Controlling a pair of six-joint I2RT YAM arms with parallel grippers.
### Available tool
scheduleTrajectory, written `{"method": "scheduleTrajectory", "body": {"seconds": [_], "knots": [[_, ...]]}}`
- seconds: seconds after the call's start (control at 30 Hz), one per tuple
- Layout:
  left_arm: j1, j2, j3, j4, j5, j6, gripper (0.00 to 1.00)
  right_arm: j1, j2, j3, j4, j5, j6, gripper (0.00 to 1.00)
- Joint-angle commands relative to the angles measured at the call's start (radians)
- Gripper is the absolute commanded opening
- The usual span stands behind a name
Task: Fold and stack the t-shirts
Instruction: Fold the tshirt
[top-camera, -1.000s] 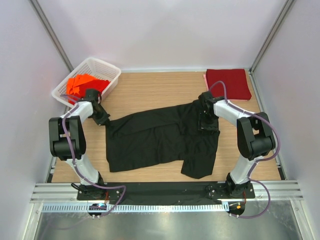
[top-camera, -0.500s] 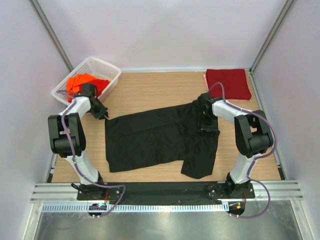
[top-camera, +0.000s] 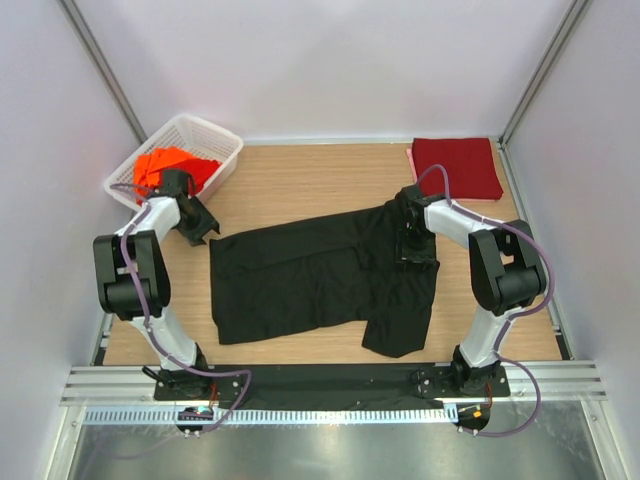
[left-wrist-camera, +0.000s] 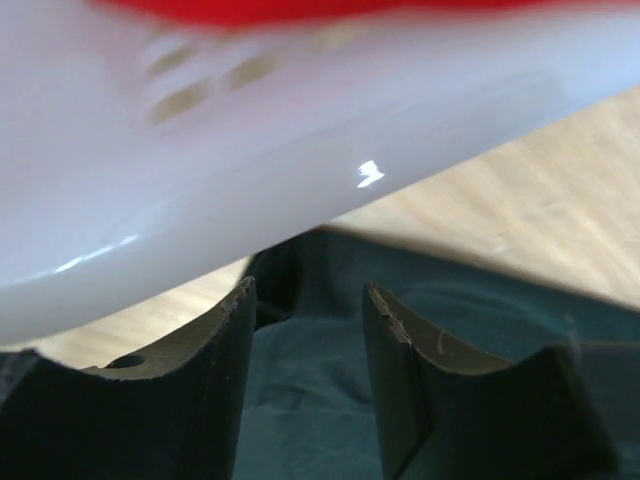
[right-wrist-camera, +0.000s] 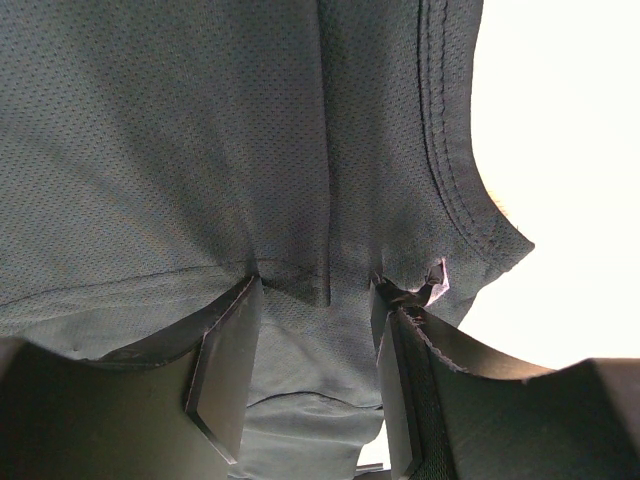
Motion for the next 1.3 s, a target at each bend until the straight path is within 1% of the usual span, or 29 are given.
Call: {"method": "scheduleTrajectory", "body": {"seconds": [0.0, 0.1, 0.17, 0.23, 0.43, 0.53, 0.57, 0.63, 0.67, 0.73, 0.83, 0.87, 0.9, 1.07, 1.1, 1.27], "knots": [[0.014, -0.067, -0.063, -0.010, -0.038, 0.010, 0.49, 0.007, 0.028, 0.007, 0.022, 0.008, 0.004, 0.54], [0.013, -0.062, -0.083, -0.004, -0.020, 0.041, 0.45, 0.007, 0.034, 0.010, 0.023, 0.002, 0.002, 0.54], [0.013, -0.049, -0.082, 0.001, -0.011, 0.056, 0.45, 0.005, 0.037, 0.015, 0.025, 0.000, 0.004, 0.54], [0.013, -0.029, -0.074, 0.010, 0.008, 0.064, 0.42, 0.005, 0.042, 0.018, 0.022, -0.003, 0.001, 0.54], [0.010, -0.021, -0.065, 0.042, 0.012, 0.055, 0.37, 0.005, 0.046, 0.021, 0.022, -0.004, -0.002, 0.54], [0.007, -0.012, -0.059, 0.052, 0.014, 0.047, 0.32, 0.007, 0.048, 0.026, 0.019, -0.006, -0.002, 0.54], [0.008, -0.010, -0.058, 0.056, 0.012, 0.042, 0.29, 0.007, 0.049, 0.026, 0.019, -0.004, -0.002, 0.54], [0.005, -0.009, -0.065, 0.073, 0.009, 0.035, 0.27, 0.005, 0.049, 0.026, 0.019, -0.006, -0.004, 0.54], [0.005, -0.007, -0.066, 0.076, 0.006, 0.035, 0.23, 0.005, 0.049, 0.027, 0.016, -0.006, -0.005, 0.54], [0.005, -0.003, -0.065, 0.082, -0.006, 0.030, 0.19, 0.005, 0.049, 0.027, 0.015, -0.006, -0.004, 0.54], [0.005, 0.000, -0.063, 0.098, -0.029, 0.016, 0.08, 0.005, 0.049, 0.027, 0.015, -0.006, -0.007, 0.54], [0.005, 0.005, -0.062, 0.099, -0.038, 0.012, 0.02, 0.005, 0.051, 0.024, 0.015, -0.004, -0.007, 0.54], [0.007, 0.008, -0.059, 0.102, -0.043, 0.007, 0.00, 0.005, 0.052, 0.026, 0.017, -0.004, -0.009, 0.54], [0.003, 0.024, -0.028, 0.118, -0.047, -0.024, 0.00, 0.005, 0.062, 0.030, 0.015, -0.003, -0.006, 0.54], [0.002, 0.020, -0.026, 0.121, -0.075, -0.025, 0.00, 0.005, 0.065, 0.030, 0.015, -0.004, -0.006, 0.54], [0.003, -0.010, -0.028, 0.141, -0.095, -0.028, 0.00, 0.005, 0.069, 0.030, 0.015, -0.006, -0.007, 0.54]]}}
